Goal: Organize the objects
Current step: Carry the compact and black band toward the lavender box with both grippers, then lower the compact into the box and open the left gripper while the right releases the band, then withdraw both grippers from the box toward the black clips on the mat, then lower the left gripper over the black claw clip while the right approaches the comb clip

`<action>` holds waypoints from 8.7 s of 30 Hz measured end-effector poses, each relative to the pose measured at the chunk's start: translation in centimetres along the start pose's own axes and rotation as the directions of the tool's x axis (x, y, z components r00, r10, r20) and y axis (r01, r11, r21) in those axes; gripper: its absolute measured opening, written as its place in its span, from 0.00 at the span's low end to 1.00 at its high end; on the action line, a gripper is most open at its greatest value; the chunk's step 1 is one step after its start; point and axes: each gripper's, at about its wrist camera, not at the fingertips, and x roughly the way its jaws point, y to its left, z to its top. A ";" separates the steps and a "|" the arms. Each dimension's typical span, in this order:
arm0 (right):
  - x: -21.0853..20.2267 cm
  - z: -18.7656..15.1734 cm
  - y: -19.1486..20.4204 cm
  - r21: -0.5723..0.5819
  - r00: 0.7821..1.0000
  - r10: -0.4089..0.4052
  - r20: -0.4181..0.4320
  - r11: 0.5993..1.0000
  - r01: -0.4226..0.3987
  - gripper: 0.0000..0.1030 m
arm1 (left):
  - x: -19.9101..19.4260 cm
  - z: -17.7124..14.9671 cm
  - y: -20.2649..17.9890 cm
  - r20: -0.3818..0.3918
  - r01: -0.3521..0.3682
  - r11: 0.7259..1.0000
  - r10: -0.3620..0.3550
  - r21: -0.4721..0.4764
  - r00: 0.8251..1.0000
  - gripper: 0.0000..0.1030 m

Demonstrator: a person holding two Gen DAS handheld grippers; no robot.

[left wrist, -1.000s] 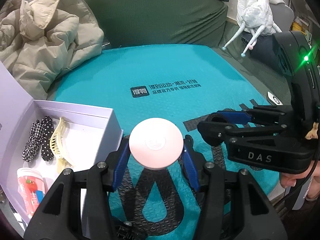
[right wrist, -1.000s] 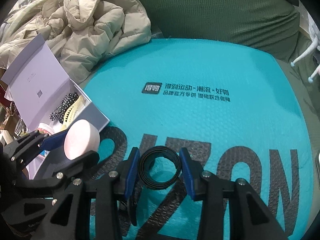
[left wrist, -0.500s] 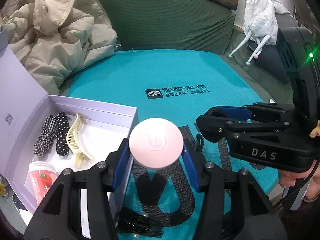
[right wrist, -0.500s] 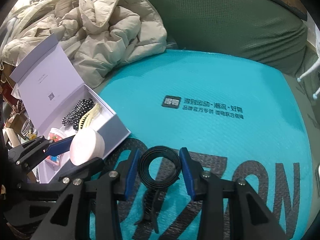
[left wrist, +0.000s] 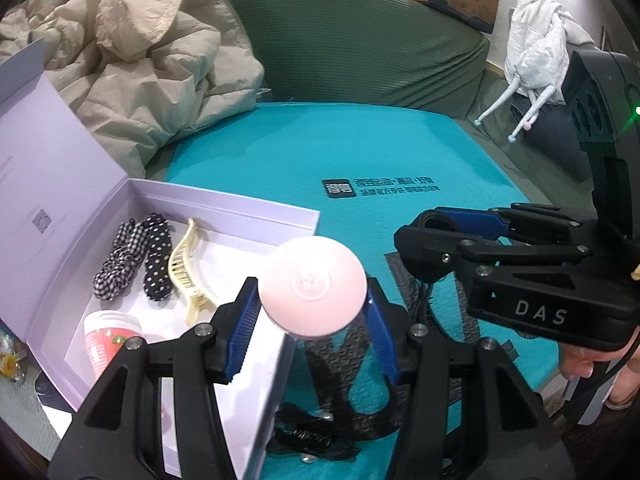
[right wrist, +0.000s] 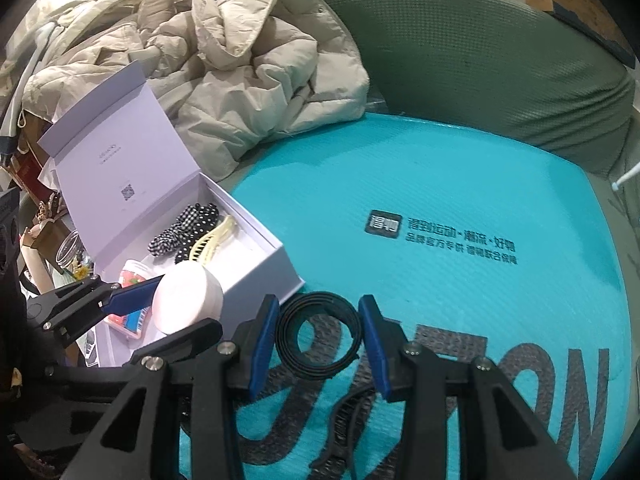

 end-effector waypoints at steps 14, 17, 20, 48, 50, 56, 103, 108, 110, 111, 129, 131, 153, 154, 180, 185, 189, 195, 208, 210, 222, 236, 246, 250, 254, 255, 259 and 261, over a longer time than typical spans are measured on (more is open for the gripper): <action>0.8 1.2 4.0 -0.062 0.998 0.058 0.012 0.996 -0.057 0.40 | -1.3 -0.9 3.5 0.007 -0.042 0.998 0.043 -0.045 0.999 0.49; 1.1 1.4 4.8 -0.071 0.998 0.068 0.011 0.995 -0.067 0.40 | -1.7 -1.1 4.0 0.013 -0.049 0.997 0.050 -0.051 0.999 0.49; 1.2 1.6 5.6 -0.086 0.996 0.083 0.016 0.993 -0.081 0.40 | -1.7 -1.3 4.4 0.008 -0.055 0.997 0.055 -0.057 0.998 0.49; 5.1 1.9 11.1 -0.166 0.988 0.149 -0.038 0.974 -0.153 0.40 | -1.7 -3.3 9.7 -0.040 -0.129 0.982 0.125 -0.136 0.991 0.49; 5.4 1.8 11.2 -0.169 0.988 0.146 -0.045 0.974 -0.151 0.40 | -1.6 -3.3 10.1 -0.045 -0.133 0.981 0.128 -0.143 0.991 0.49; 6.1 1.6 11.3 -0.171 0.989 0.135 -0.057 0.975 -0.143 0.40 | -1.1 -3.5 10.4 -0.059 -0.141 0.979 0.133 -0.150 0.989 0.49; 10.8 4.1 11.0 -0.148 0.994 0.072 -0.087 0.985 -0.085 0.40 | 2.5 -1.2 12.4 -0.080 -0.197 0.978 0.191 -0.074 0.978 0.49; 11.0 4.0 11.0 -0.150 0.993 0.068 -0.095 0.985 -0.082 0.41 | 2.5 -1.2 12.3 -0.085 -0.194 0.979 0.188 -0.069 0.978 0.49; 11.1 4.0 11.0 -0.148 0.992 0.073 -0.099 0.985 -0.087 0.41 | 2.6 -1.2 12.2 -0.088 -0.195 0.979 0.190 -0.064 0.978 0.49; 11.1 3.9 11.0 -0.148 0.992 0.074 -0.100 0.985 -0.089 0.41 | 2.6 -1.2 12.2 -0.090 -0.194 0.979 0.189 -0.061 0.978 0.49; 8.5 4.1 10.1 -0.134 0.996 0.076 -0.048 0.988 -0.082 0.47 | 0.1 -0.2 10.5 -0.022 -0.199 0.979 0.199 -0.047 0.980 0.57; 7.8 4.1 10.0 -0.135 0.996 0.077 -0.035 0.988 -0.081 0.48 | -0.3 -0.1 10.3 -0.011 -0.194 0.980 0.193 -0.047 0.981 0.57; 3.1 3.0 7.4 -0.098 0.999 0.021 0.051 0.995 -0.016 0.60 | -2.8 -0.4 7.6 0.042 -0.140 0.988 0.143 -0.062 0.989 0.61; 2.9 2.9 7.1 -0.095 0.998 0.015 0.054 0.995 -0.010 0.60 | -2.8 -0.4 7.5 0.043 -0.138 0.989 0.141 -0.061 0.989 0.61; -0.9 -1.1 1.7 -0.041 0.996 -0.063 0.058 0.997 0.066 0.64 | -2.7 -1.0 1.1 0.040 -0.032 0.999 0.032 0.003 0.999 0.64; -1.6 -1.9 0.3 -0.022 0.996 -0.077 0.054 0.997 0.079 0.64 | -2.5 -1.2 -0.1 0.035 -0.013 1.000 0.013 0.014 0.999 0.66; -2.1 -2.4 -0.5 -0.014 0.995 -0.082 0.053 0.996 0.083 0.64 | -2.5 -1.5 -1.3 0.035 0.001 0.999 -0.002 0.032 0.999 0.66; -2.7 -3.7 -1.3 -0.012 0.995 -0.088 0.043 0.996 0.089 0.65 | -2.6 -2.5 -3.2 0.021 0.007 0.998 -0.008 0.058 1.000 0.66; -3.9 -6.2 -2.5 0.005 0.995 -0.097 0.024 0.995 0.097 0.65 | -2.8 -4.3 -5.6 -0.007 0.014 0.999 -0.014 0.032 1.000 0.66; -3.9 -6.5 -2.6 0.000 0.995 -0.098 0.017 0.995 0.098 0.65 | -2.6 -4.7 -5.7 -0.010 0.012 1.000 -0.012 0.020 1.000 0.66; -4.0 -8.8 -2.9 0.001 0.995 -0.100 -0.025 0.995 0.100 0.65 | -3.3 -6.5 -6.0 -0.021 -0.062 0.997 0.061 -0.038 0.998 0.66; -3.6 -12.1 -2.8 0.002 0.997 -0.063 -0.053 0.998 0.063 0.65 | -1.8 -9.6 -5.0 -0.102 -0.069 0.986 0.054 -0.148 0.993 0.66; -2.7 -13.1 -3.0 0.018 0.997 -0.071 -0.039 0.997 0.072 0.65 | -0.5 -10.5 -5.1 -0.132 -0.099 0.978 0.075 -0.185 0.988 0.66; -2.4 -13.1 -3.0 0.021 0.997 -0.071 -0.029 0.997 0.072 0.65 | -0.1 -10.4 -4.6 -0.132 -0.115 0.973 0.090 -0.199 0.987 0.66; -1.8 -12.7 -2.7 0.014 0.997 -0.071 -0.011 0.997 0.072 0.65 | 0.8 -10.4 -3.4 -0.131 -0.138 0.964 0.111 -0.225 0.985 0.66; -1.7 -12.7 -2.6 0.012 0.998 -0.067 -0.006 0.998 0.067 0.65 | 0.8 -10.4 -3.2 -0.122 -0.134 0.964 0.108 -0.230 0.987 0.65; -1.0 -12.5 -2.3 0.008 0.999 -0.048 0.000 0.999 0.048 0.63 | 1.1 -10.3 -3.2 -0.105 -0.135 0.966 0.115 -0.219 0.988 0.63; -0.7 -12.5 -2.3 0.007 0.999 -0.043 -0.009 0.999 0.043 0.56 | 1.2 -10.2 -3.6 -0.102 -0.125 0.970 0.105 -0.210 0.989 0.62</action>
